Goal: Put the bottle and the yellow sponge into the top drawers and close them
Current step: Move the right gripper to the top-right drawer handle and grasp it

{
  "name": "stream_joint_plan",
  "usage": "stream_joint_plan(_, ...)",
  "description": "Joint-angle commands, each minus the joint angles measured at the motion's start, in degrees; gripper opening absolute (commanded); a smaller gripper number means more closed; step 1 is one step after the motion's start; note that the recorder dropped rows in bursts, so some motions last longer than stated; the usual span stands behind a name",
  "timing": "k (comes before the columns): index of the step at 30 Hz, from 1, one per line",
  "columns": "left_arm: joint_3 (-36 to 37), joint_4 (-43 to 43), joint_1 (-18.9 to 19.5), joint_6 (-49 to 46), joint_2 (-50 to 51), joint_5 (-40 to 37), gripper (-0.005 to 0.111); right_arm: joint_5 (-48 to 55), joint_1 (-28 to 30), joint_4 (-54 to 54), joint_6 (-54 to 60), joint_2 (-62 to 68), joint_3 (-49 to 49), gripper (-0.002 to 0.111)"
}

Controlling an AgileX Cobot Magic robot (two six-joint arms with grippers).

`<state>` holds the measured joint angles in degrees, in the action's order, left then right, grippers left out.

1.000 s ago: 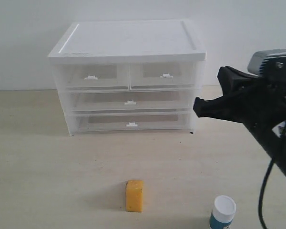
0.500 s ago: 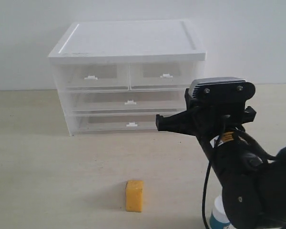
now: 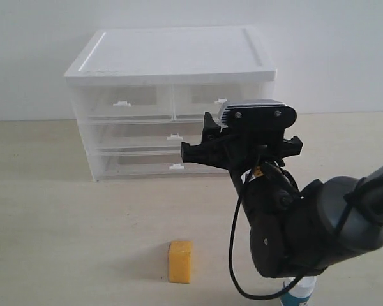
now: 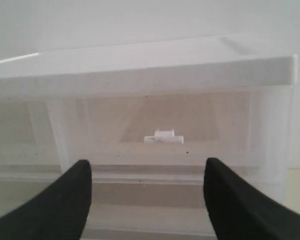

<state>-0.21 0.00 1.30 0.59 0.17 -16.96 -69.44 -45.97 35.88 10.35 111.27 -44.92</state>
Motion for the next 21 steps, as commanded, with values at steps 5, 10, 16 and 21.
stream_joint_plan(5,0.21,0.0,0.26,-0.12,-0.17,0.02,0.004,-0.53,0.3,4.37,3.47,6.61,-7.25,0.059)
stream_joint_plan(10,0.21,0.0,0.26,-0.12,-0.17,0.02,0.004,-0.53,0.3,6.08,3.47,6.73,-8.94,0.059)
stream_joint_plan(16,0.21,0.0,0.26,-0.12,-0.17,0.02,0.004,-0.53,1.56,6.36,4.72,6.84,-11.31,0.059)
stream_joint_plan(21,0.21,0.0,0.26,-0.12,-0.17,0.02,0.004,-0.53,5.11,4.28,2.77,8.6,-12.35,0.059)
